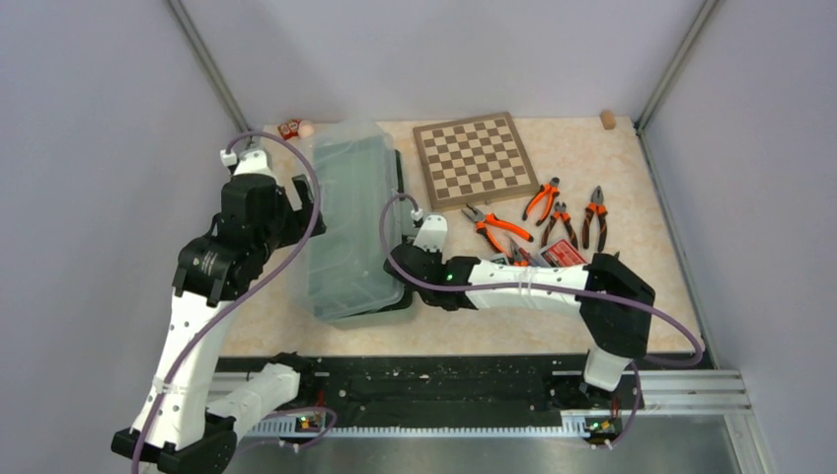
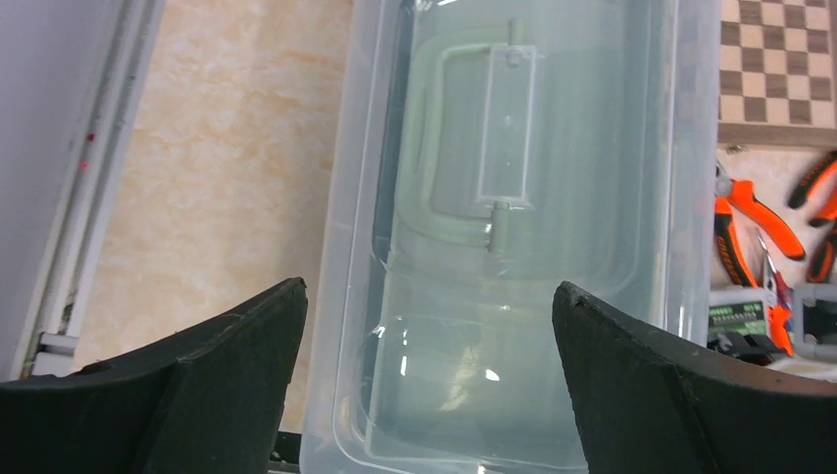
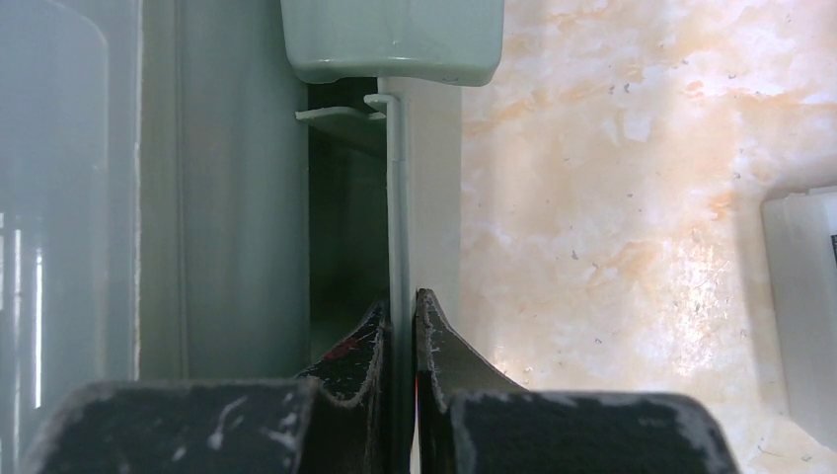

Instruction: Pack the tool kit

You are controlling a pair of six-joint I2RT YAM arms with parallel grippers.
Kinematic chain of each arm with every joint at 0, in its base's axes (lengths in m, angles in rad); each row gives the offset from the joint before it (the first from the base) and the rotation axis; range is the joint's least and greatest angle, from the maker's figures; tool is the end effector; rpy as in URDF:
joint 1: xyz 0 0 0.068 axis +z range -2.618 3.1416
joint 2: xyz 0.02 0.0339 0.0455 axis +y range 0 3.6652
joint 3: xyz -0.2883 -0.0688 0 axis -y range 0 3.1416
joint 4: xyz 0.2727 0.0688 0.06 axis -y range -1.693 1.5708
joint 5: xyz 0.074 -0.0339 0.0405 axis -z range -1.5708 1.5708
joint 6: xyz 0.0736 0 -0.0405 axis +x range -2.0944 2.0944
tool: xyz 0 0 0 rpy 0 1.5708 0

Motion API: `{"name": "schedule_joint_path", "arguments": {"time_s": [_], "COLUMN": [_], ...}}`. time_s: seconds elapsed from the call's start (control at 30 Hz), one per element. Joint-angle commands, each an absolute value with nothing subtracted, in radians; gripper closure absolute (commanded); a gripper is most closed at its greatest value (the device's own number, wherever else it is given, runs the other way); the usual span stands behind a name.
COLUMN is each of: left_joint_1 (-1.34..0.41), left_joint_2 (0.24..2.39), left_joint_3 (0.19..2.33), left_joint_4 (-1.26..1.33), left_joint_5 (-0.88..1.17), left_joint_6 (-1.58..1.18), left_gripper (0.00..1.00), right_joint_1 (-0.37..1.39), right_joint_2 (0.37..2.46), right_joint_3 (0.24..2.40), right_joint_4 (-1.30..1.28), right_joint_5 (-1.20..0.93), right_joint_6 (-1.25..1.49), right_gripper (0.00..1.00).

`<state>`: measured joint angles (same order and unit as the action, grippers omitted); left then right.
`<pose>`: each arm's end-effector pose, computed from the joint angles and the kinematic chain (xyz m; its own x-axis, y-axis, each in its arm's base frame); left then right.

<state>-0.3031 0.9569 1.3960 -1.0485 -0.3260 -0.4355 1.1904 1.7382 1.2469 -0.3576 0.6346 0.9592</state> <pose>0.1913 -0.0351 0.4371 -0.5088 -0.2596 -0.8208 -0.2013 0.9629 -0.1797 0.1983 0.3783 0.2220 -0.6531 0.1425 -0.7437 -0.1177 0.9511 0.2855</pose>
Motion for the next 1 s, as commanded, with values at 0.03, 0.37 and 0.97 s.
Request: {"name": "schedule_joint_path", "arguments": {"time_s": [0.03,0.37,0.97], "left_joint_1": [-0.307,-0.277,-0.241], "left_joint_2": [0.925,0.935,1.153], "left_joint_3": [1.359,1.290,1.337], "left_joint_4": [-0.964,-0.816,-0.858], "left_joint_5": [-0.175,-0.242,-0.321], "left_joint_6": [-0.441,-0.516,-0.430], "left_gripper": [0.01,0.22,0.07], "right_joint_1": [1.204,1.188,1.175], "right_joint_2": [1.609,1.575,1.563], "right_joint_3": [1.203,1.116,1.062], "right_joint_4": [-0.119,-0.018,0.040], "right_joint_5": [0.538,0.484,0.460], "right_joint_6": [1.027,1.019,1.024], "right_gripper": [1.00,1.00,1.00]}}
